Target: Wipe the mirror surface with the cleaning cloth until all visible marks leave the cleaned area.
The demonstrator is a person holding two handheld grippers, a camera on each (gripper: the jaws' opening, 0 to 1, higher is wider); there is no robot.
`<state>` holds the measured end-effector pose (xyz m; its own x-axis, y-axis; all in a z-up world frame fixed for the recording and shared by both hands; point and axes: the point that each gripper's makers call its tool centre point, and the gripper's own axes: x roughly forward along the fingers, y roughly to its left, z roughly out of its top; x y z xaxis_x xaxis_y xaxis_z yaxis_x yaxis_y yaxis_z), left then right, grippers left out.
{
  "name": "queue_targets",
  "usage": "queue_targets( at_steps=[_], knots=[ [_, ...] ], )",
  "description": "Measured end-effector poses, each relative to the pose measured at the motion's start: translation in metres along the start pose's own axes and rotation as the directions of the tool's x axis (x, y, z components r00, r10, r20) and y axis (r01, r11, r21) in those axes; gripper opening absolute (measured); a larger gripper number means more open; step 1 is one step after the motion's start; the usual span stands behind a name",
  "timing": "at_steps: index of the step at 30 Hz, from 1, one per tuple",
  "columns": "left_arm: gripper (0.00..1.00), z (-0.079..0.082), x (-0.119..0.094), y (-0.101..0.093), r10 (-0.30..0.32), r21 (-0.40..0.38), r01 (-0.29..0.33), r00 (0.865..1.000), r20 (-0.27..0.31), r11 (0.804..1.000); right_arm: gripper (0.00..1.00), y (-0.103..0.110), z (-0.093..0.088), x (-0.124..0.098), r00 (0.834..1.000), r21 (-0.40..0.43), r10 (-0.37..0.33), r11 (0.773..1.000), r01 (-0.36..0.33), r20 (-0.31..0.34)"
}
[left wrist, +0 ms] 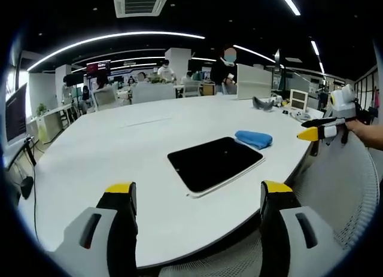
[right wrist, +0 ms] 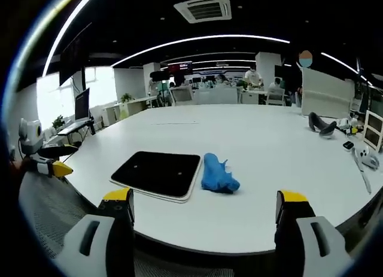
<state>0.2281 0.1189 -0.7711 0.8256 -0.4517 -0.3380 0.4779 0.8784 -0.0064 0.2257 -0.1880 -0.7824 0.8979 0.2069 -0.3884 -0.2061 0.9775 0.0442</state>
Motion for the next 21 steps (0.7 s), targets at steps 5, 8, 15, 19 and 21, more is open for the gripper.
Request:
queue_targets(
  at_steps=[5, 8, 15, 19, 21],
  knots=[
    [0.83, 0.000, 0.000, 0.000, -0.001, 0.001, 0.001, 1.000, -0.002, 1.000, 0.97, -0.002, 0.003, -0.002, 1.000, -0.011, -0.010, 1.000, 0.010, 0.018],
    [0.83, 0.000, 0.000, 0.000, -0.001, 0.000, 0.001, 1.000, -0.001, 1.000, 0.96, -0.002, 0.006, -0.003, 1.000, -0.026, -0.010, 1.000, 0.011, 0.027],
    [0.83, -0.002, 0.000, 0.000, -0.002, 0.000, 0.002, 1.000, -0.006, 1.000, 0.92, -0.002, 0.017, -0.010, 0.998, -0.059, 0.008, 0.998, -0.004, 0.062],
    [0.83, -0.001, 0.000, 0.000, -0.002, 0.000, 0.002, 1.000, -0.004, 1.000, 0.86, -0.008, 0.023, -0.013, 0.998, -0.067, 0.012, 0.998, -0.008, 0.058],
    [0.83, -0.001, 0.000, 0.000, 0.000, 0.000, 0.000, 1.000, -0.003, 1.000, 0.84, -0.010, 0.028, -0.014, 0.998, -0.046, 0.010, 0.999, -0.007, 0.064]
  ],
)
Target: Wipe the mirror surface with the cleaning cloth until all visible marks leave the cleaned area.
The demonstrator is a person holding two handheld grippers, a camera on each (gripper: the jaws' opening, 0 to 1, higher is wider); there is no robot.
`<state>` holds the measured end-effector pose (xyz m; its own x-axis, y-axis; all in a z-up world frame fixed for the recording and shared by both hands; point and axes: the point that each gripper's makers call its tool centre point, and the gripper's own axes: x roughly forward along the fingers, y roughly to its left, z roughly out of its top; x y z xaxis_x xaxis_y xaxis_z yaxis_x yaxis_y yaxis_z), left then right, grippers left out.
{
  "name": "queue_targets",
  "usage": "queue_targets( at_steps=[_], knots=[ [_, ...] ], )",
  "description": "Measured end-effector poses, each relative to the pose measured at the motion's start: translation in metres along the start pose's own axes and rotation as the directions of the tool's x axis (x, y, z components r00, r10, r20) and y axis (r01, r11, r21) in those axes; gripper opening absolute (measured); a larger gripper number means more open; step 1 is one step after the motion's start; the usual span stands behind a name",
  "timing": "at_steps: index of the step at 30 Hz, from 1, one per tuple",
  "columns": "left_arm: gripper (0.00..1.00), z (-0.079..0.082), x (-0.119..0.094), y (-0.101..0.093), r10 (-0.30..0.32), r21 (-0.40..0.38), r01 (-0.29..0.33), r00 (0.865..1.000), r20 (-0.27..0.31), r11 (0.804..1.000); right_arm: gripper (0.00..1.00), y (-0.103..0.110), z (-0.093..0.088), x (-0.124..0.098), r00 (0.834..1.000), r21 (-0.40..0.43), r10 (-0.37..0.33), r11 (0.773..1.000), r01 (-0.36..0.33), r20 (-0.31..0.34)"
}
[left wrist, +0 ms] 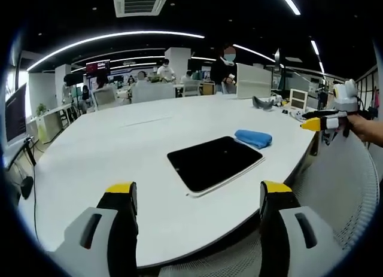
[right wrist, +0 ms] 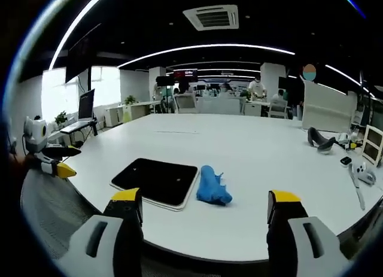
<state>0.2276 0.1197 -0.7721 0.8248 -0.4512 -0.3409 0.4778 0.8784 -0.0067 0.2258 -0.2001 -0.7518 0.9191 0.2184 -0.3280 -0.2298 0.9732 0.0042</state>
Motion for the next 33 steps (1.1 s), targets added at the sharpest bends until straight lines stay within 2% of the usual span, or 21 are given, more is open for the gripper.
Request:
queue_targets(
  at_steps=[2, 7, 10, 13, 15, 18, 22, 24, 27, 33],
  knots=[
    [0.83, 0.000, 0.000, 0.000, 0.001, 0.000, -0.001, 1.000, 0.002, 1.000, 0.84, -0.001, 0.003, 0.001, 1.000, -0.003, 0.007, 1.000, -0.007, -0.002],
    [0.83, 0.001, 0.001, 0.001, 0.002, 0.001, -0.002, 1.000, 0.006, 1.000, 0.73, 0.001, 0.012, 0.005, 1.000, 0.024, 0.028, 0.999, -0.028, 0.006],
    [0.83, 0.002, 0.001, 0.001, 0.006, 0.000, -0.006, 1.000, 0.010, 1.000, 0.67, 0.002, 0.010, 0.009, 0.999, 0.017, 0.042, 0.999, -0.041, -0.023],
    [0.83, 0.003, 0.001, 0.001, 0.007, 0.000, -0.007, 1.000, 0.017, 1.000, 0.59, 0.007, 0.007, 0.011, 0.995, 0.082, 0.076, 0.994, -0.071, -0.061],
    [0.83, 0.003, 0.001, 0.001, 0.007, -0.001, -0.007, 1.000, 0.018, 1.000, 0.56, 0.007, 0.010, 0.014, 0.995, 0.069, 0.079, 0.995, -0.075, -0.054],
    [0.83, 0.003, 0.001, 0.002, 0.013, 0.003, -0.013, 1.000, 0.017, 1.000, 0.51, 0.012, 0.016, 0.018, 0.993, 0.102, 0.113, 0.989, -0.107, -0.047],
    [0.82, 0.003, 0.000, 0.002, 0.011, 0.003, -0.011, 1.000, 0.019, 1.000, 0.47, 0.012, 0.022, 0.024, 0.991, 0.092, 0.127, 0.988, -0.122, -0.043],
    [0.82, 0.003, 0.000, 0.001, 0.011, 0.001, -0.011, 1.000, 0.021, 1.000, 0.47, 0.008, 0.015, 0.029, 0.989, 0.043, 0.122, 0.992, -0.118, -0.089],
    [0.82, 0.003, 0.000, 0.001, 0.009, 0.002, -0.009, 1.000, 0.021, 1.000, 0.42, 0.005, 0.012, 0.038, 0.987, 0.045, 0.125, 0.992, -0.121, -0.102],
    [0.82, 0.004, 0.000, 0.001, 0.013, 0.005, -0.013, 1.000, 0.026, 1.000, 0.41, 0.000, 0.006, 0.055, 0.981, 0.006, 0.133, 0.991, -0.133, -0.143]
  ],
)
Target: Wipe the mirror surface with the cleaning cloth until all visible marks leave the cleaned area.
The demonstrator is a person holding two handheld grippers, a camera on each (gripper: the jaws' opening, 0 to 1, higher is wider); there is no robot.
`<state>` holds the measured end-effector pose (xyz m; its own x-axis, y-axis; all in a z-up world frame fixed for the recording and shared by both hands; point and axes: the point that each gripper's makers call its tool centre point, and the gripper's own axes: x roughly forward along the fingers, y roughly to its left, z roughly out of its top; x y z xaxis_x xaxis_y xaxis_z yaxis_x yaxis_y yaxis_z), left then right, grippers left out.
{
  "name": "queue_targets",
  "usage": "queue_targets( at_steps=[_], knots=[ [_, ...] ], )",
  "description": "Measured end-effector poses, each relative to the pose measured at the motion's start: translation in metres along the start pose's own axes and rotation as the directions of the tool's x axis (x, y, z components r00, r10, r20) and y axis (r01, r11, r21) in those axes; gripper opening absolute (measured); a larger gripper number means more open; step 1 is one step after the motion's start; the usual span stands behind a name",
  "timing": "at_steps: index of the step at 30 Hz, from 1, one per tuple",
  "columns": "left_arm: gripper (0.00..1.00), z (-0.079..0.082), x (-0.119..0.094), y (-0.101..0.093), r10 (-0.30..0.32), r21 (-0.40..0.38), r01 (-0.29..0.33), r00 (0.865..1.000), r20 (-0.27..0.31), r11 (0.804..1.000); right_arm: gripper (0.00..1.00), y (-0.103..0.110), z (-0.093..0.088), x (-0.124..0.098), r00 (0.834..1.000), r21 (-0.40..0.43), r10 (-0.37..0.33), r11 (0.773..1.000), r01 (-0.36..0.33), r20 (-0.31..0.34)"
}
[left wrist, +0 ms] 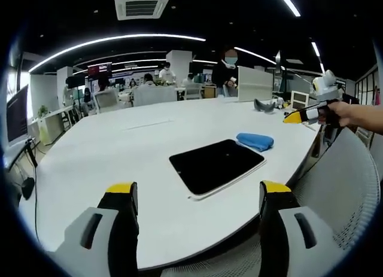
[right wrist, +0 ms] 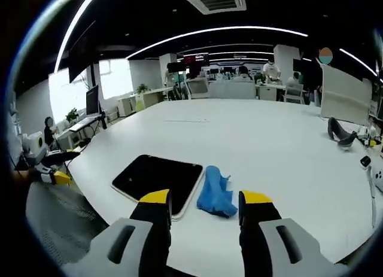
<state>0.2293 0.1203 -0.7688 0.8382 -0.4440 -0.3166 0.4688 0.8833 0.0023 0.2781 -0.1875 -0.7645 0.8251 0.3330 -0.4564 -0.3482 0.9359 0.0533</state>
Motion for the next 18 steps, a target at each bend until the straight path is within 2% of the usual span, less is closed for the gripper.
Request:
queue_targets(
  at_steps=[4, 10, 18],
  knots=[
    [0.82, 0.000, 0.000, 0.000, 0.001, 0.000, -0.001, 1.000, -0.002, 1.000, 0.33, 0.000, 0.006, 0.007, 1.000, -0.028, -0.009, 1.000, 0.009, 0.012],
    [0.82, 0.000, 0.001, 0.000, -0.001, 0.001, 0.001, 1.000, 0.001, 1.000, 0.36, 0.001, 0.009, 0.022, 1.000, -0.034, 0.007, 0.999, -0.007, 0.002],
    [0.81, 0.001, 0.000, 0.001, 0.003, 0.000, -0.003, 1.000, 0.009, 1.000, 0.33, 0.005, 0.007, 0.043, 0.998, -0.066, 0.047, 0.997, -0.050, -0.039]
  ],
)
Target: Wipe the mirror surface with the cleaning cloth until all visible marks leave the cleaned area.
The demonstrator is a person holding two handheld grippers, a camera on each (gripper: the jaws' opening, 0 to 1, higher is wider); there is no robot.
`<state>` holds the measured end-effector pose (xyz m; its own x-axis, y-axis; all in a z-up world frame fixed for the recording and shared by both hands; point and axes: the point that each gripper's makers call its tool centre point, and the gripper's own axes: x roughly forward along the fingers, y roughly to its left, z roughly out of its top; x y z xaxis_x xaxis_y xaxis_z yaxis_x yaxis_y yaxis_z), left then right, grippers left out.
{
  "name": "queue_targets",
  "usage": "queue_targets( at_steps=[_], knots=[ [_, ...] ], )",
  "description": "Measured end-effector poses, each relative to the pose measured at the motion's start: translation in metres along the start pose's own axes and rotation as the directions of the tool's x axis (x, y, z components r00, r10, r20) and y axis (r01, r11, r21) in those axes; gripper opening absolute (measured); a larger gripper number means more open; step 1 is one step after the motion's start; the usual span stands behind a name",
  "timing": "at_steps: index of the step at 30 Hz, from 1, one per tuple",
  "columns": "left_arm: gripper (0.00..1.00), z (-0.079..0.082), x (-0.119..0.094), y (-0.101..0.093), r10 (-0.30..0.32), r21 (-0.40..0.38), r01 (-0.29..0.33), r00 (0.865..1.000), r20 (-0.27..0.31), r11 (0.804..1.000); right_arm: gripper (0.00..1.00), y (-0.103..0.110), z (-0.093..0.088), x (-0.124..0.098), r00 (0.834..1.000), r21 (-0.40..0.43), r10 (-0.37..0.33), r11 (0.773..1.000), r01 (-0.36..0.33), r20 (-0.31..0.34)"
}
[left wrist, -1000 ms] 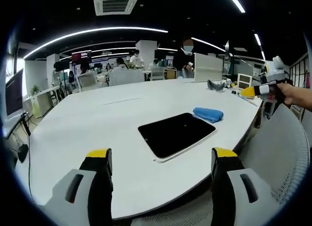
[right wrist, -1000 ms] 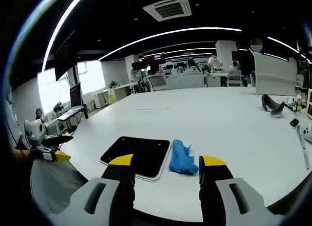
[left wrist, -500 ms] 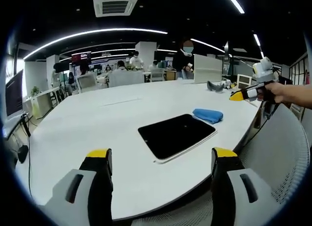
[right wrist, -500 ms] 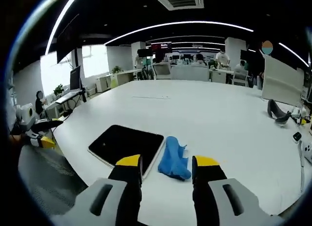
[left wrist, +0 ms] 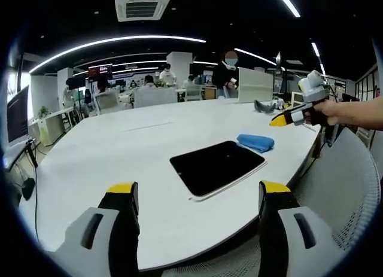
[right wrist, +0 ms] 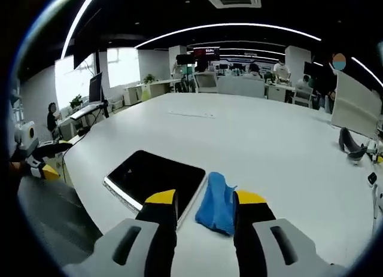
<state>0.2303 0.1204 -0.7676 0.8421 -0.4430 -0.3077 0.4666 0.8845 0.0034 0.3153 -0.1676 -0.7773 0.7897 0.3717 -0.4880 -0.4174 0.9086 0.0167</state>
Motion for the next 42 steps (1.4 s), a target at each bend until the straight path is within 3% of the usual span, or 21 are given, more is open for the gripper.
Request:
queue_targets(
  at_steps=[10, 14, 15, 22, 25, 34, 39, 42],
  knots=[
    [0.82, 0.000, 0.000, -0.001, -0.005, 0.001, 0.005, 1.000, -0.006, 1.000, 0.29, -0.010, -0.008, 0.024, 0.998, -0.037, 0.007, 0.999, -0.010, -0.064],
    [0.82, -0.001, 0.000, -0.001, -0.005, 0.000, 0.005, 1.000, -0.009, 1.000, 0.33, -0.014, -0.017, 0.033, 0.995, -0.051, 0.001, 0.999, -0.006, -0.099],
    [0.81, -0.001, 0.000, -0.001, -0.005, 0.001, 0.005, 1.000, -0.010, 1.000, 0.32, -0.017, -0.020, 0.035, 0.994, -0.082, -0.016, 0.997, 0.007, -0.111],
    [0.79, -0.001, 0.001, -0.001, -0.010, 0.001, 0.010, 1.000, -0.009, 1.000, 0.26, -0.019, -0.032, 0.050, 0.989, -0.087, -0.006, 0.996, -0.007, -0.149],
    [0.80, 0.000, 0.001, 0.000, -0.004, 0.005, 0.004, 1.000, -0.004, 1.000, 0.22, -0.019, -0.031, 0.054, 0.991, -0.111, -0.009, 0.994, -0.006, -0.137],
    [0.80, 0.000, 0.002, -0.001, -0.007, 0.006, 0.007, 1.000, -0.008, 1.000, 0.17, -0.020, -0.042, 0.070, 0.984, -0.115, -0.007, 0.993, -0.014, -0.180],
    [0.81, 0.001, 0.002, 0.000, -0.004, 0.011, 0.004, 1.000, -0.005, 1.000, 0.16, -0.019, -0.053, 0.075, 0.980, -0.074, 0.003, 0.997, -0.018, -0.198],
    [0.83, 0.002, 0.001, 0.002, 0.004, 0.013, -0.004, 1.000, 0.003, 1.000, 0.13, -0.018, -0.056, 0.075, 0.977, -0.098, -0.002, 0.995, -0.020, -0.212]
  ],
)
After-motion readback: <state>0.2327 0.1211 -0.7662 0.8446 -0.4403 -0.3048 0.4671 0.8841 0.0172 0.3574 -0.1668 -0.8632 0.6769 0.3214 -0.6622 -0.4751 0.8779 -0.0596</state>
